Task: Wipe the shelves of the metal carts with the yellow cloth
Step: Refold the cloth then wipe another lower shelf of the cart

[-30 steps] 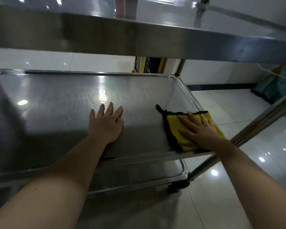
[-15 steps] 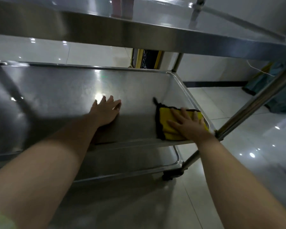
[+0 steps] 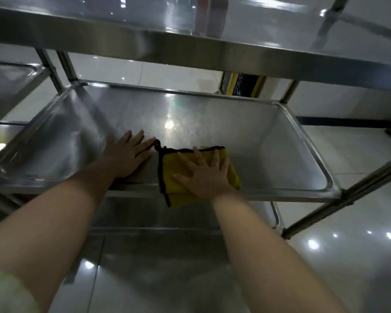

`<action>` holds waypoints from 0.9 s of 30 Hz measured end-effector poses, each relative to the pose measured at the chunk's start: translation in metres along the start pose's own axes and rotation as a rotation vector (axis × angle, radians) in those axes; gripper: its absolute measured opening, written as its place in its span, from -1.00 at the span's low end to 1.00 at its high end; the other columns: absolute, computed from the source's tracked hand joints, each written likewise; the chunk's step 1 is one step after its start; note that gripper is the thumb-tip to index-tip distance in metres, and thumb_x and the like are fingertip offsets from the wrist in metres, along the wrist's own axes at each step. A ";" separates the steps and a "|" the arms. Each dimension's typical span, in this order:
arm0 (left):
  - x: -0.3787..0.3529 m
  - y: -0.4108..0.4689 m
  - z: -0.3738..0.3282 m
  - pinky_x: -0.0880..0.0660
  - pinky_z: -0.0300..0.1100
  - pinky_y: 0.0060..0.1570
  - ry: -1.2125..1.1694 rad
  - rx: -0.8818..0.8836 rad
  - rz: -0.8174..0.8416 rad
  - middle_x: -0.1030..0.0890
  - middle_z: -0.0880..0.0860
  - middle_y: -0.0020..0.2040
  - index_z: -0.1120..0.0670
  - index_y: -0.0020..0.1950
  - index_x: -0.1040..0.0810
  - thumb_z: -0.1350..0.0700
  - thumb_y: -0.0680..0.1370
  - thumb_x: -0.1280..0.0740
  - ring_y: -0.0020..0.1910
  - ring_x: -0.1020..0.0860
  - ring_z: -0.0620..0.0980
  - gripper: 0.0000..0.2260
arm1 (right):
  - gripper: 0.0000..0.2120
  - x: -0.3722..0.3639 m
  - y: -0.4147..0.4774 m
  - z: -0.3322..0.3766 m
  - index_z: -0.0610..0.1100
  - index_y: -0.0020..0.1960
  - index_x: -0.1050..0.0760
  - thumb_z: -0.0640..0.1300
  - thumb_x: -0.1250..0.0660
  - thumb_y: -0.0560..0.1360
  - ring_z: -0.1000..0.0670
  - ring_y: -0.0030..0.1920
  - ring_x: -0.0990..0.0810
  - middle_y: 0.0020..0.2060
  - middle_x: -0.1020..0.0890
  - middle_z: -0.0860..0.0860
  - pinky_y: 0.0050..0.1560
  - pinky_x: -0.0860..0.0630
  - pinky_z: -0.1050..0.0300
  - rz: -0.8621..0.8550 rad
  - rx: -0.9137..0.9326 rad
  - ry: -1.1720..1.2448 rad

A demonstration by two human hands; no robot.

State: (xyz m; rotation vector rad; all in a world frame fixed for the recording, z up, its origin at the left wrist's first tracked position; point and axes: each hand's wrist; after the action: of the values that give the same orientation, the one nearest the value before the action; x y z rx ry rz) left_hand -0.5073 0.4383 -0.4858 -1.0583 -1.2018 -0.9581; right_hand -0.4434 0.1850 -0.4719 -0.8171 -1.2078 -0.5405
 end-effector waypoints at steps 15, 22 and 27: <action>-0.004 -0.008 -0.028 0.12 0.28 0.49 -0.092 -0.001 -0.043 0.22 -0.03 0.62 -0.20 0.59 0.23 -0.22 0.66 0.15 0.59 0.18 0.07 -0.48 | -0.30 0.013 0.034 -0.076 0.36 0.53 0.22 0.51 0.08 0.47 -0.38 0.52 0.24 0.59 0.15 0.11 0.43 0.25 -0.45 -0.072 -0.416 0.058; -0.013 -0.007 -0.013 0.15 0.20 0.52 -0.092 0.055 -0.059 0.16 0.04 0.63 -0.08 0.61 0.16 -0.25 0.64 0.13 0.59 0.16 0.11 -0.42 | -0.30 0.020 0.070 -0.057 0.40 0.50 0.27 0.55 0.19 0.42 -0.30 0.55 0.20 0.59 0.16 0.14 0.48 0.16 -0.38 -0.022 -0.052 -0.080; -0.013 -0.005 -0.027 0.16 0.22 0.51 -0.086 0.051 -0.084 0.15 0.04 0.63 -0.08 0.61 0.14 -0.26 0.64 0.15 0.59 0.15 0.12 -0.42 | -0.28 0.037 0.050 -0.175 0.35 0.52 0.24 0.53 0.12 0.45 -0.34 0.54 0.20 0.60 0.14 0.08 0.47 0.20 -0.40 -0.073 -0.518 0.128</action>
State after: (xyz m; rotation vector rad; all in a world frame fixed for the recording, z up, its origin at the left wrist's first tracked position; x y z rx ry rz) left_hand -0.5074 0.4116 -0.4992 -1.0242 -1.3433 -0.9498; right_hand -0.2914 0.0791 -0.4729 -1.1563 -0.9920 -0.9747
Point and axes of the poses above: each hand's wrist, its own y-axis towards the middle knuckle, its own x-axis out of the back of the hand, z = x × y
